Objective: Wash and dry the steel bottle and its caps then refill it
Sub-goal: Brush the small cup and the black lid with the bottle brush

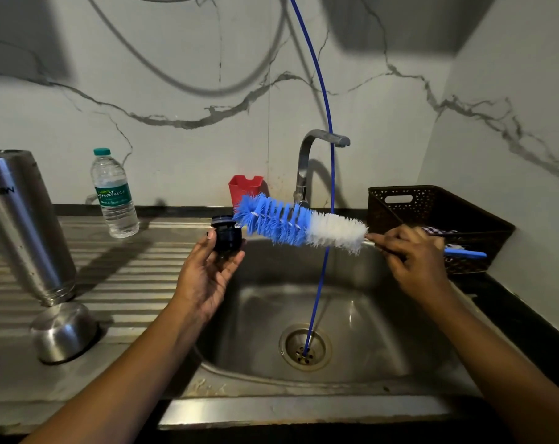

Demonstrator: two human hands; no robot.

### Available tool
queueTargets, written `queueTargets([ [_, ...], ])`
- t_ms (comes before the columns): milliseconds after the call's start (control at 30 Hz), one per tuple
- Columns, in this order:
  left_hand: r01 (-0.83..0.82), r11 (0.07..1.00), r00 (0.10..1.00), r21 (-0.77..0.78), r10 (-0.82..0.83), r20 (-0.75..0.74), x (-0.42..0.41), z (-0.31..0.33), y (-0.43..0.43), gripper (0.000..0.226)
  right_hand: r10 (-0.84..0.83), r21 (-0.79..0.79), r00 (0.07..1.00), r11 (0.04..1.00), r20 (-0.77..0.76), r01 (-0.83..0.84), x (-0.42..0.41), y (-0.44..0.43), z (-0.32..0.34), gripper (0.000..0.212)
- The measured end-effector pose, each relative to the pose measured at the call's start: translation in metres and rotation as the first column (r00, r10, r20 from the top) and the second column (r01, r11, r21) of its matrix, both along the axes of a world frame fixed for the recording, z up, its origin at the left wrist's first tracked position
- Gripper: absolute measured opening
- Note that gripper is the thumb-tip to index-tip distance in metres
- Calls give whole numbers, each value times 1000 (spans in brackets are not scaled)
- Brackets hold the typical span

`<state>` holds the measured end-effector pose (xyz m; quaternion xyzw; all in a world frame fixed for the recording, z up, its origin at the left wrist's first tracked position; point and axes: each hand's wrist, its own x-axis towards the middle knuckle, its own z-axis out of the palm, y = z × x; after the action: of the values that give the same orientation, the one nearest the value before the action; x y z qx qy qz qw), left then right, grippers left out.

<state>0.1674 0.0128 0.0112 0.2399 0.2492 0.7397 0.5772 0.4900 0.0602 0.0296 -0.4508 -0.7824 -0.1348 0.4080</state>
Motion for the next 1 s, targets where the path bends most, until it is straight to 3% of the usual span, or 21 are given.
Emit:
queueTargets([
  [267, 16, 999, 999, -32, -15, 30, 4, 6, -1, 30, -29, -53, 998, 998, -49, 26, 0, -2, 0, 36],
  [433, 39, 999, 998, -8, -39, 55, 4, 5, -1, 34, 89, -71, 992, 993, -89, -95, -17, -2, -7, 32],
  [567, 84, 996, 994, 8, -85, 73, 2, 9, -2, 40, 22, -105, 996, 994, -81, -31, -6, 9, -12, 32],
  [667, 114, 993, 990, -13, -113, 86, 4, 10, -4, 42, 19, -110, 986, 993, -164, -37, 0, 10, -11, 32],
  [733, 115, 993, 990, -39, -112, 82, 5, 9, -4, 51, 97, -109, 967, 986, -237, -125, -9, 6, -10, 30],
  [800, 114, 993, 991, -31, -112, 74, 5, 8, -4, 62, 138, -108, 967, 981, -212, -164, -18, 4, -12, 30],
  [900, 130, 991, 990, -5, -130, 46, 1, 7, -2, 98, 117, -116, 981, 984, -157, -136, -16, 8, -18, 30],
  [1000, 135, 991, 990, 0, -135, 42, 1, 7, -1, 111, 74, -122, 982, 988, -175, -96, -6, 12, -18, 30],
])
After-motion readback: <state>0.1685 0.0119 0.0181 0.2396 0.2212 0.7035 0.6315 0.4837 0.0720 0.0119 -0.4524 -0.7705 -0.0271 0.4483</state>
